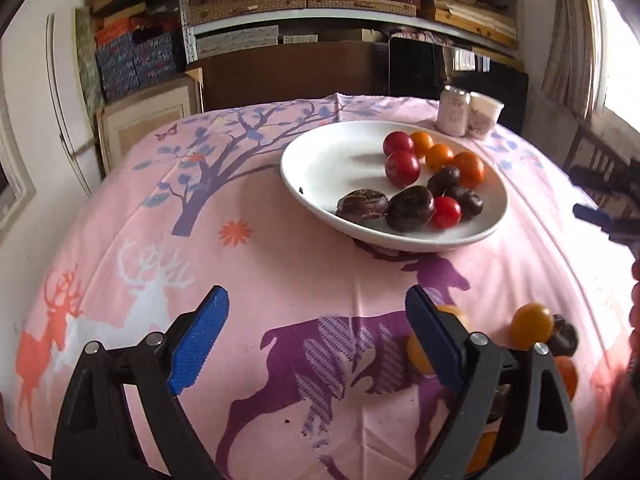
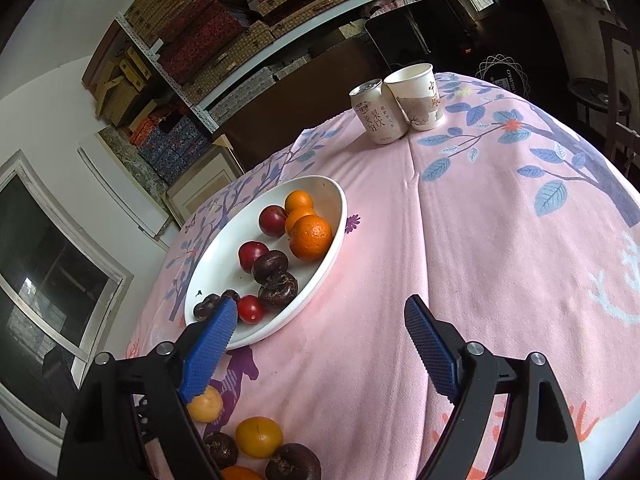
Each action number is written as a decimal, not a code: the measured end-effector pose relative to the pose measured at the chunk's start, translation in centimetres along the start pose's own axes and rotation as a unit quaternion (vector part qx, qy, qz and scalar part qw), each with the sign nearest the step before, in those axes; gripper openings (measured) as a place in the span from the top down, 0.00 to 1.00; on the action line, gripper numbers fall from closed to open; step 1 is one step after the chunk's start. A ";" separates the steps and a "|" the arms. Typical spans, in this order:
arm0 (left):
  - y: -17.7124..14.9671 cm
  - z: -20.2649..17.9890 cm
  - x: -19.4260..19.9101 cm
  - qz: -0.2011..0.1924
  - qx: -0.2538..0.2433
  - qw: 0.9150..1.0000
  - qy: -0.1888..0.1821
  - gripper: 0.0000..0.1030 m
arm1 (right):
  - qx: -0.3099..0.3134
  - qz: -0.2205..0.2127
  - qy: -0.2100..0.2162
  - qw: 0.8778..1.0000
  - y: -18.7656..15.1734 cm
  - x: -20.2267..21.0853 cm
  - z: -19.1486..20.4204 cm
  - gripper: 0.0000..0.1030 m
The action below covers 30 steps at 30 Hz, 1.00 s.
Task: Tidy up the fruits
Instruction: 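Release both mangosteens onto the plate and withdraw both tools, then grasp the yellow round fruit with the left tool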
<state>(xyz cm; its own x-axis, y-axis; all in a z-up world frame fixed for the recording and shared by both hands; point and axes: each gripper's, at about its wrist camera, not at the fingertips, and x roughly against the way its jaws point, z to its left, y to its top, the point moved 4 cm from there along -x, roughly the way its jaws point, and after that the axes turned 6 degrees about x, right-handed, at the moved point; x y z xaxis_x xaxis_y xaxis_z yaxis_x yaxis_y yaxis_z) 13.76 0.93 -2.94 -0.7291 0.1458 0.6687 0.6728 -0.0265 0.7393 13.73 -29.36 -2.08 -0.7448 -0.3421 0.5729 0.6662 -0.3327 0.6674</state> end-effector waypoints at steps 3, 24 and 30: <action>-0.5 -1.3 1.1 -0.015 -0.025 0.999 -0.018 0.15 | 0.002 0.001 0.002 1.000 0.0 0.0 0.1 0.16; -0.6 0.6 1.3 -0.010 -0.005 1.000 0.000 0.27 | 0.006 0.001 0.002 1.000 -0.2 -0.1 0.3 0.16; -2.3 -2.5 -0.1 0.006 -0.088 0.996 0.030 0.27 | 0.009 0.005 -0.001 1.000 -0.3 -0.1 0.4 0.16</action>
<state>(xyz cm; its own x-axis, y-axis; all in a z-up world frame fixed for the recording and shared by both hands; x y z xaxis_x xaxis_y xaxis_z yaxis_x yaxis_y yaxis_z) 11.95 -1.50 -4.54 -0.7306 0.0859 0.6774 0.6532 -0.2012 0.7300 13.61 -28.86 -2.14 -0.7382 -0.3443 0.5801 0.6727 -0.3127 0.6706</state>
